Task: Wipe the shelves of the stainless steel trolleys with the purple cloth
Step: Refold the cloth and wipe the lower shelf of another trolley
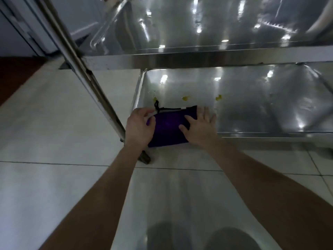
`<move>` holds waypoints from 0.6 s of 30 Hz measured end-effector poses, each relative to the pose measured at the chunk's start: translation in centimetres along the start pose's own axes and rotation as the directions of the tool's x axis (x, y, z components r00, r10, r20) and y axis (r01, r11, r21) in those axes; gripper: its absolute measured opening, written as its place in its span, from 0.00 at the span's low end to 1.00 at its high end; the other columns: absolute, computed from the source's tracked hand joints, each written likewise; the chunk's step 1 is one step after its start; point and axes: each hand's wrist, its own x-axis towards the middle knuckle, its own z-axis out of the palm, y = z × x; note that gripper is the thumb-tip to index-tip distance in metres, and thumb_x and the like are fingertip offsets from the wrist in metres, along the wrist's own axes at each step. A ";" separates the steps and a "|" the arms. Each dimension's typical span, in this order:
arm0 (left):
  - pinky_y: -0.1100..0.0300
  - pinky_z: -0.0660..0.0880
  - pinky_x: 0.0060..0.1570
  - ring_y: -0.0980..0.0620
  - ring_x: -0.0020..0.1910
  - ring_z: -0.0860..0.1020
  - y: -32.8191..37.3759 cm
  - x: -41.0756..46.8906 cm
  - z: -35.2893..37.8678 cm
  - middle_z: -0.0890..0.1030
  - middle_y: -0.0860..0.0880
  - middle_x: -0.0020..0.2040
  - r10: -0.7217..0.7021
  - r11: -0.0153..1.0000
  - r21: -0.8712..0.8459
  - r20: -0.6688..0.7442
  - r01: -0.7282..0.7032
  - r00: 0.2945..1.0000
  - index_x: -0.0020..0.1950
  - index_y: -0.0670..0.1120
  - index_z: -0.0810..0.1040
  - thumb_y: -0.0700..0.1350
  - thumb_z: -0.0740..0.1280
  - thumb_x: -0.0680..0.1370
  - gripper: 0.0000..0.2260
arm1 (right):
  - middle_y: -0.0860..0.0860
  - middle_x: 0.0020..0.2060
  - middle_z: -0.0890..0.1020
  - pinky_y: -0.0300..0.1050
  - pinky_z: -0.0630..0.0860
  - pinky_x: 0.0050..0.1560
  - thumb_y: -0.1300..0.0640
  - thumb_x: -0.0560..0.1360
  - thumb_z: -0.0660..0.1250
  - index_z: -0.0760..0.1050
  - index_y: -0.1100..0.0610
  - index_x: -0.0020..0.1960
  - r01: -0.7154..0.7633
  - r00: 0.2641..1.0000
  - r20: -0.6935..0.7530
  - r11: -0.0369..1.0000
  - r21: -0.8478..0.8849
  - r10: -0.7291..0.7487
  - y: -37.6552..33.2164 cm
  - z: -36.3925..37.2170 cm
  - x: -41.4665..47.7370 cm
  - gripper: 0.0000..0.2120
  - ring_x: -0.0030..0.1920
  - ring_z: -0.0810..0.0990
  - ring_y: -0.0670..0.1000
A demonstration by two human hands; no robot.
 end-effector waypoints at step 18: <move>0.38 0.82 0.43 0.34 0.40 0.82 -5.3 2.9 -2.5 0.80 0.32 0.42 -0.385 0.868 -0.479 -0.491 0.126 0.781 0.44 0.49 0.72 0.52 0.71 0.84 0.13 | 0.55 0.87 0.38 0.83 0.25 0.71 0.20 0.76 0.31 0.36 0.26 0.81 0.352 0.936 0.011 0.931 -0.100 -0.352 -8.5 6.6 4.3 0.35 0.84 0.33 0.69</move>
